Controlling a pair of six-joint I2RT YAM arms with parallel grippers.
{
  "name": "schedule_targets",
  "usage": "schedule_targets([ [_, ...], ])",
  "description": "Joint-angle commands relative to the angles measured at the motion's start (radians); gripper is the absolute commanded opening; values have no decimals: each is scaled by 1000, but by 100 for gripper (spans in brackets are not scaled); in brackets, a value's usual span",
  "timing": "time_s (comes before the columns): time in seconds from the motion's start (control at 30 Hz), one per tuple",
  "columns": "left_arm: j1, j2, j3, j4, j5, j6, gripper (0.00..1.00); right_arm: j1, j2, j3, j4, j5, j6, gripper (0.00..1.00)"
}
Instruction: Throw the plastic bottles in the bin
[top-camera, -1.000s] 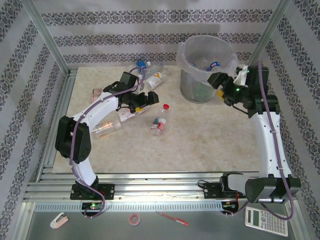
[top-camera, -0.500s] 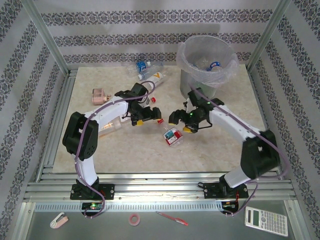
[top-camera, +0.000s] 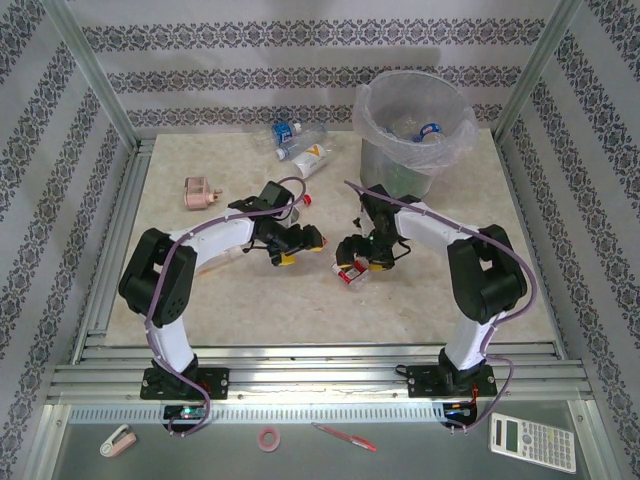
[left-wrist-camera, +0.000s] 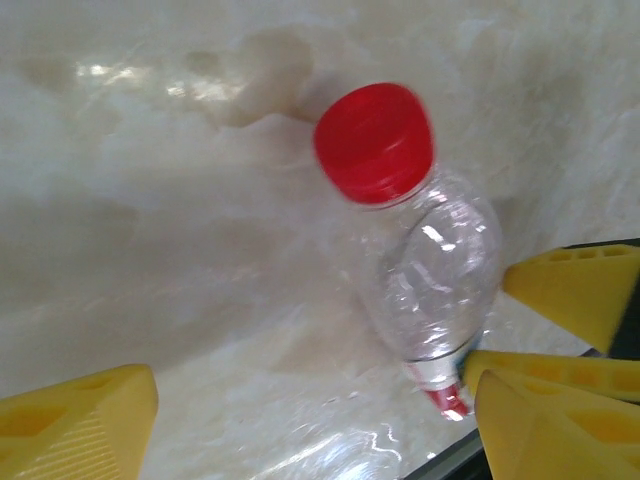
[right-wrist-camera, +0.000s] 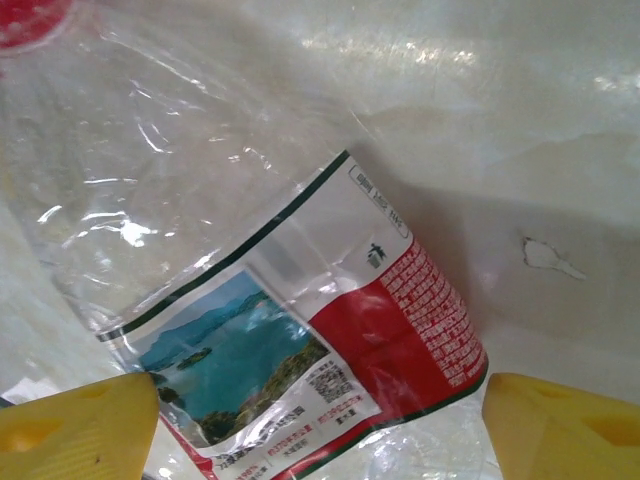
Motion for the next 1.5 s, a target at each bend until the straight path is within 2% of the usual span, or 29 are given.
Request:
schedule_targets([
  [0.0,-21,48,18,110,36,-57,81,16,42,7,-19,7,-67,85],
  [0.27,-25,110,20,193,55,-102,74,51,78,-8,11,20,-59,85],
  [0.37,-27,113,20,192,56,-100,72,64,86,-3,24,12,-63,80],
  [0.57,-26,85,21,164,30,-81,72,73,43,-18,65,-5,-56,53],
  [0.67,-10,56,57,100,-14,-46,73,76,-19,-36,73,-4,-52,35],
  [0.73,10,31,87,87,-22,-39,75,76,-62,-56,76,-4,-34,20],
  [0.8,25,9,130,64,-24,-26,79,75,-104,-77,75,1,-13,12],
  [0.93,37,-35,257,1,-29,25,87,52,-235,-136,68,26,64,8],
  [1.0,38,-57,311,0,-31,45,92,17,-317,-169,50,42,118,6],
  [1.1,39,-89,389,5,-29,72,97,-94,-467,-229,-3,78,221,3],
  [1.3,46,-142,528,-28,-51,174,100,-425,-828,-357,-98,126,357,2],
  [1.4,51,-162,600,-71,-71,244,100,-533,-868,-357,-129,87,353,2],
  [1.47,59,-173,636,-93,-78,276,100,-570,-864,-322,-94,41,356,2],
])
